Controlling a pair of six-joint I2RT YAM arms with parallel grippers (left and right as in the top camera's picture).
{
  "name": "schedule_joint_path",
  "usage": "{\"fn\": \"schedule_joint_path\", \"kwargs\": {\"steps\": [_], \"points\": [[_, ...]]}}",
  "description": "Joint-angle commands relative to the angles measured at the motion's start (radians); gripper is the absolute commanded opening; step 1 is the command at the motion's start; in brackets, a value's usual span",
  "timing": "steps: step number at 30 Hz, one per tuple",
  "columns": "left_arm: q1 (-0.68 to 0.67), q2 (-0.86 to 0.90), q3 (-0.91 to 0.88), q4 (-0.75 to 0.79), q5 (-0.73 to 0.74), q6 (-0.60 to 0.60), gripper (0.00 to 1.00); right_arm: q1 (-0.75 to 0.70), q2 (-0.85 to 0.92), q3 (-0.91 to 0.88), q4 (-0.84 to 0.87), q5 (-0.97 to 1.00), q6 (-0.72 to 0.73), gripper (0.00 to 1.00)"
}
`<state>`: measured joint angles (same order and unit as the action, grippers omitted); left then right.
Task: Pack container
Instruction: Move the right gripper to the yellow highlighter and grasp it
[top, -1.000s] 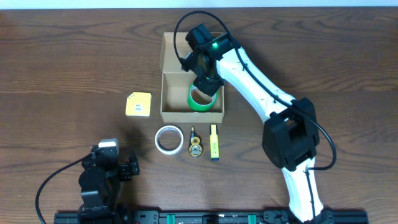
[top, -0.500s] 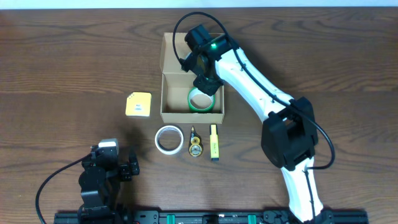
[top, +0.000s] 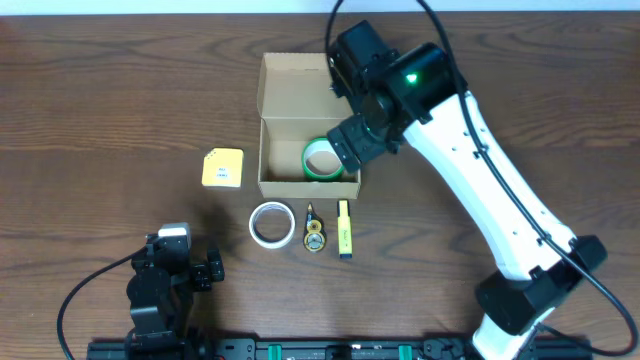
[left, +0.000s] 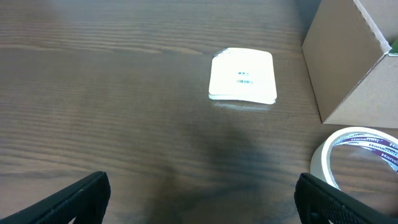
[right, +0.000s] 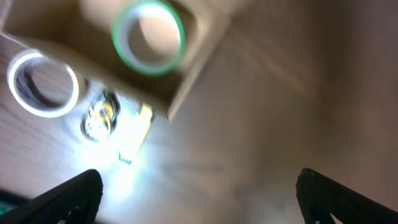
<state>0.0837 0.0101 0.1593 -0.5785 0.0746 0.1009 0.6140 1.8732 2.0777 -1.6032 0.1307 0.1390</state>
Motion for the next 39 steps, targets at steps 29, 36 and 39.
{"fn": "schedule_joint_path", "kwargs": {"steps": [29, 36, 39], "points": [[-0.002, -0.006, -0.007, 0.000, -0.004, -0.012, 0.96, 0.320, -0.259, -1.089, 0.709, 0.042, 1.339, 0.99], [-0.002, -0.006, -0.007, 0.000, -0.004, -0.012, 0.96, 0.292, -0.130, -1.089, 0.830, 0.039, 1.337, 0.99], [-0.002, -0.006, -0.007, 0.000, -0.004, -0.012, 0.96, 0.264, -0.092, -1.089, 0.842, 0.039, 1.331, 0.99]]}}
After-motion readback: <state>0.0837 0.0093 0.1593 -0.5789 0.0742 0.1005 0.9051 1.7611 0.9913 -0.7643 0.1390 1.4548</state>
